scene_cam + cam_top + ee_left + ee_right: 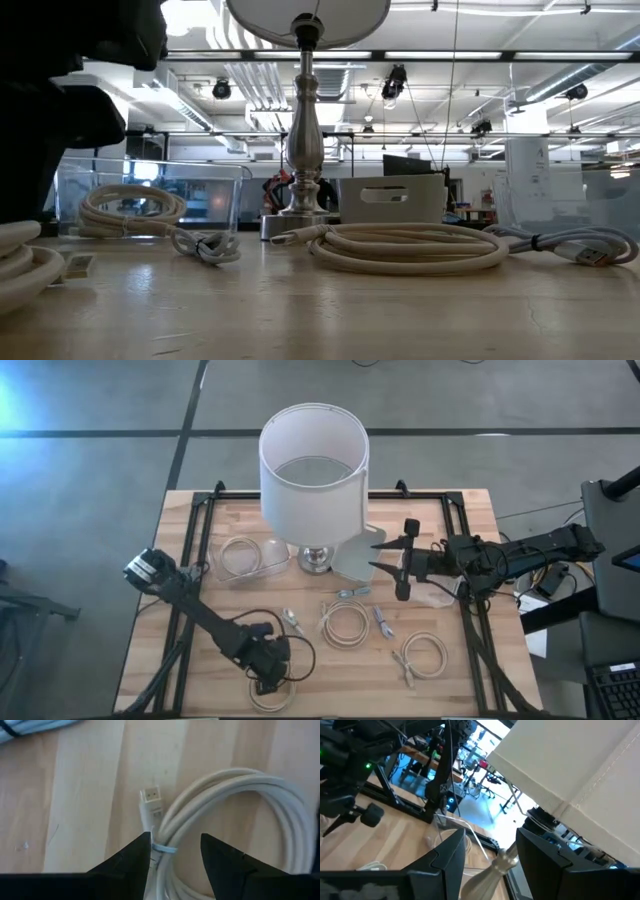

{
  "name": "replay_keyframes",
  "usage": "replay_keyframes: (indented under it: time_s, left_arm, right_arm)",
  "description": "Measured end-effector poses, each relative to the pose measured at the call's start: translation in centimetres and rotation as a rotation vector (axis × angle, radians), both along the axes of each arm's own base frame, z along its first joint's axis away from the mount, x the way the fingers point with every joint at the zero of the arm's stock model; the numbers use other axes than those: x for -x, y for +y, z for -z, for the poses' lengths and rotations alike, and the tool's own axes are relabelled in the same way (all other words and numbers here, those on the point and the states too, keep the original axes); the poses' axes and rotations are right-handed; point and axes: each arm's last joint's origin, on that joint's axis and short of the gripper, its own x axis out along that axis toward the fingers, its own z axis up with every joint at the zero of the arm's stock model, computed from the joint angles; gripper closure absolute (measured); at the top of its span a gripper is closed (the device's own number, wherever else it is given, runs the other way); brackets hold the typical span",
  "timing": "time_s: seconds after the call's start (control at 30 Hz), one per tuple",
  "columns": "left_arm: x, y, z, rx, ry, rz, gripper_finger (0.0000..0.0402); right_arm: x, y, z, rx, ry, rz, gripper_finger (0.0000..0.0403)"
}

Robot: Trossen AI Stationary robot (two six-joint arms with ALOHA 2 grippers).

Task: Pick & Place USB Port
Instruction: Put the light brown HDMI cable into the left transparent bin

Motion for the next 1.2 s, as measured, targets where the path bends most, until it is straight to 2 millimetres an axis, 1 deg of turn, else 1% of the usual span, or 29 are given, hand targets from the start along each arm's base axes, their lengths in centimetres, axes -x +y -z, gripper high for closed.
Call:
replay_keyframes:
  time_s: [0.13, 0.33, 0.43, 0.57, 0.63, 0.67, 0.77, 0.83, 0.9, 1.03, 1.2]
  left_arm:
    - [0.2, 0.2, 0.9, -0.067, 0.033, 0.001, 0.0225]
    - [0.5, 0.6, 2.2, -0.132, 0.053, 0.068, 0.0230]
    - [0.6, 0.6, 2.4, -0.145, 0.055, 0.101, 0.0254]
    - [0.7, 0.8, 2.0, -0.163, 0.038, 0.124, 0.0311]
    - [0.8, 1.2, 1.3, -0.207, 0.005, 0.115, 0.0338]
    - [0.7, 1.3, 0.8, -0.227, -0.030, 0.104, 0.0342]
    - [0.9, 1.9, -0.9, -0.336, -0.107, 0.078, 0.0342]
    - [1.5, 2.6, -1.9, -0.421, -0.120, 0.065, 0.0342]
    - [2.0, 3.3, -3.4, -0.501, -0.148, 0.041, 0.0339]
    - [3.4, 5.3, -6.1, -0.652, -0.161, -0.019, 0.0322]
    - [4.8, 8.3, -9.1, -0.750, -0.221, -0.156, 0.0331]
  right_arm:
    - [0.0, 0.0, 0.0, 0.002, 0.000, 0.000, 0.0234]
    - [0.0, 0.0, 0.0, -0.016, -0.002, -0.001, 0.0234]
    - [0.0, 0.0, 0.0, -0.017, -0.002, -0.002, 0.0234]
    - [-0.1, 0.0, 0.1, -0.033, 0.001, -0.002, 0.0234]
    - [-0.2, 0.0, 0.2, -0.042, 0.003, -0.002, 0.0234]
    - [-0.2, 0.0, 0.2, -0.043, 0.002, -0.002, 0.0234]
    - [-0.1, 0.0, 0.2, -0.054, 0.001, -0.002, 0.0234]
    - [-0.1, 0.0, 0.2, -0.079, -0.003, -0.002, 0.0234]
    - [-0.1, 0.0, 0.2, -0.099, -0.005, -0.002, 0.0234]
    - [-0.1, 0.0, 0.2, -0.131, -0.008, -0.001, 0.0234]
    - [-0.1, 0.0, 0.2, -0.201, -0.016, 0.000, 0.0234]
